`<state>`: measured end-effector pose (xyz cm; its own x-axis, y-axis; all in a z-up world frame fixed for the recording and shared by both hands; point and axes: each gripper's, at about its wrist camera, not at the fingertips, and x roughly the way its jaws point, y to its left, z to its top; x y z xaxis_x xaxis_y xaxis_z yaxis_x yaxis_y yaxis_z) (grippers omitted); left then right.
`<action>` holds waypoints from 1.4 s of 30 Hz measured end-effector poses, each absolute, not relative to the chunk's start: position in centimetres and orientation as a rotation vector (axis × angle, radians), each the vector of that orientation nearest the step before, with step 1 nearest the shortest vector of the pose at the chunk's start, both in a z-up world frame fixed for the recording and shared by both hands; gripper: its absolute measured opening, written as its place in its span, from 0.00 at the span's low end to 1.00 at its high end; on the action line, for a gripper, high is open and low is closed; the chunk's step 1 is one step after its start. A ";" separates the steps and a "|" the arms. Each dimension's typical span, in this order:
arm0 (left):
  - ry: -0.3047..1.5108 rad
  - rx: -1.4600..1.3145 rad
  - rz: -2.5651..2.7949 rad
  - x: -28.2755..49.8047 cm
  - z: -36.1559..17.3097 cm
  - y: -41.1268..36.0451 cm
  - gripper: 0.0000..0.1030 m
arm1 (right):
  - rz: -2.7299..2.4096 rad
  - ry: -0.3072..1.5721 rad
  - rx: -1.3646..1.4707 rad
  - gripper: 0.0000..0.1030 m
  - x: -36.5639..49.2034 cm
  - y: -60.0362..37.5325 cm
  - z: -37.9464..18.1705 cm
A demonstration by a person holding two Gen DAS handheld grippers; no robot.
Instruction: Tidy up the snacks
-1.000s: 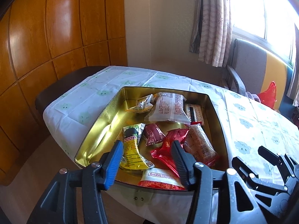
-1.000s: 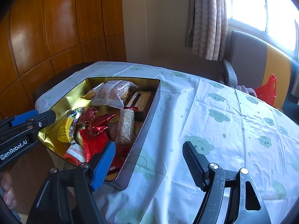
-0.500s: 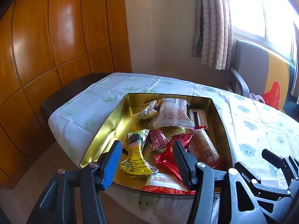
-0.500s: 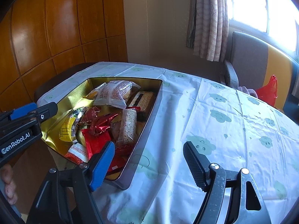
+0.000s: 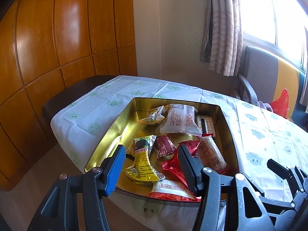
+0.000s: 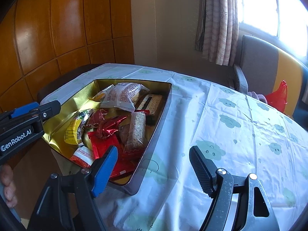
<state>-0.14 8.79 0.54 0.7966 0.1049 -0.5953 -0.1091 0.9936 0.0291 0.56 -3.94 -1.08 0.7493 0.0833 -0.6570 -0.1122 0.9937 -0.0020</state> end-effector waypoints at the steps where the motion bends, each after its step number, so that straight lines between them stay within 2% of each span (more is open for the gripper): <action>1: 0.640 -0.007 0.116 -0.1 0.6 8.9 0.56 | 0.107 0.715 -0.044 0.75 0.6 -3.9 -1.1; 37: 0.634 -0.007 0.132 -0.2 0.9 9.2 0.56 | 0.115 0.710 -0.052 0.79 0.6 -3.5 -1.0; 39: 0.634 -0.008 0.122 -0.3 0.9 9.2 0.52 | 0.115 0.710 -0.053 0.80 0.6 -3.5 -1.0; 40: 0.627 -0.003 0.123 -0.3 0.9 9.1 0.42 | 0.115 0.709 -0.052 0.80 0.6 -3.5 -1.0; 42: 0.606 -0.003 0.120 -0.5 1.1 9.1 0.40 | 0.118 0.707 -0.046 0.80 0.6 -3.6 -1.0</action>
<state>-0.49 9.11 1.09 0.8153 0.1116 -0.5682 -0.1137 0.9930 0.0320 0.56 -3.60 -1.03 0.7540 0.0928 -0.6503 -0.1242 0.9922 -0.0024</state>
